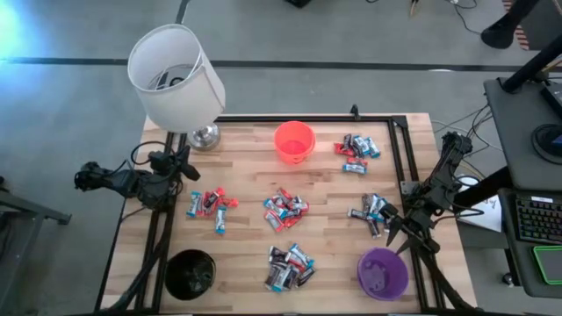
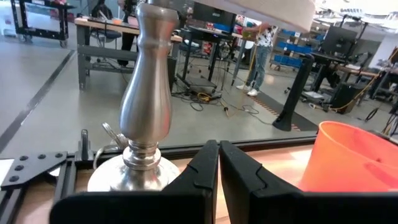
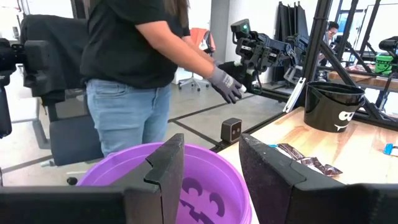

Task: Organize candy in baskets
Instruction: Put the brown chocolate into the black bucket

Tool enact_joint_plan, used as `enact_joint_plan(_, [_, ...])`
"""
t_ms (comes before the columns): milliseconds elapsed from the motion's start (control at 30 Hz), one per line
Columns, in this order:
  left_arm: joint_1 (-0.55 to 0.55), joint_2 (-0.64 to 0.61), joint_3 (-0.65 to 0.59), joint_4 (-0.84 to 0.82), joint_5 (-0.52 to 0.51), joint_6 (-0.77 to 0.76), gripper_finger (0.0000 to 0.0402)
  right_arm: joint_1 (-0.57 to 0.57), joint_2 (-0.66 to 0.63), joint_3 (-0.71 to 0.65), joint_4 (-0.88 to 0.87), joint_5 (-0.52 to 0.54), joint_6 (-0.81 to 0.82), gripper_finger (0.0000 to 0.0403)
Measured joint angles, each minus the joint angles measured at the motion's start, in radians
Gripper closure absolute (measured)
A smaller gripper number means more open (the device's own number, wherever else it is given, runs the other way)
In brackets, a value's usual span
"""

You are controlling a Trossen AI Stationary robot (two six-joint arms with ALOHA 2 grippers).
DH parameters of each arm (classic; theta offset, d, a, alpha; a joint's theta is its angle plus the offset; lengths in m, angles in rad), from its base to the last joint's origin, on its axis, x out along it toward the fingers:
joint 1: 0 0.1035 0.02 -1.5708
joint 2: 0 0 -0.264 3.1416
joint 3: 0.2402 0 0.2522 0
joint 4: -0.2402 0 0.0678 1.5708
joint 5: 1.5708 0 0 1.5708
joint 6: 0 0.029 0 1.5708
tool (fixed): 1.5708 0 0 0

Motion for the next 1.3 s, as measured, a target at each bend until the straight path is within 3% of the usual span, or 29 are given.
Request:
enact_joint_plan(167, [0.0,0.0,0.0,0.001,0.004,-0.014,0.0402,0.0,0.0,0.0,0.0,0.0,0.0,0.0257])
enact_joint_plan(467, [0.0,0.0,0.0,0.038,0.125,-0.14,0.0402,0.0,0.0,0.0,0.0,0.0,0.0,0.0257])
enact_joint_plan(1300, [0.0,0.0,-0.006,0.057,0.12,-0.12,0.0402,0.0,0.0,0.0,0.0,0.0,0.0,0.0257])
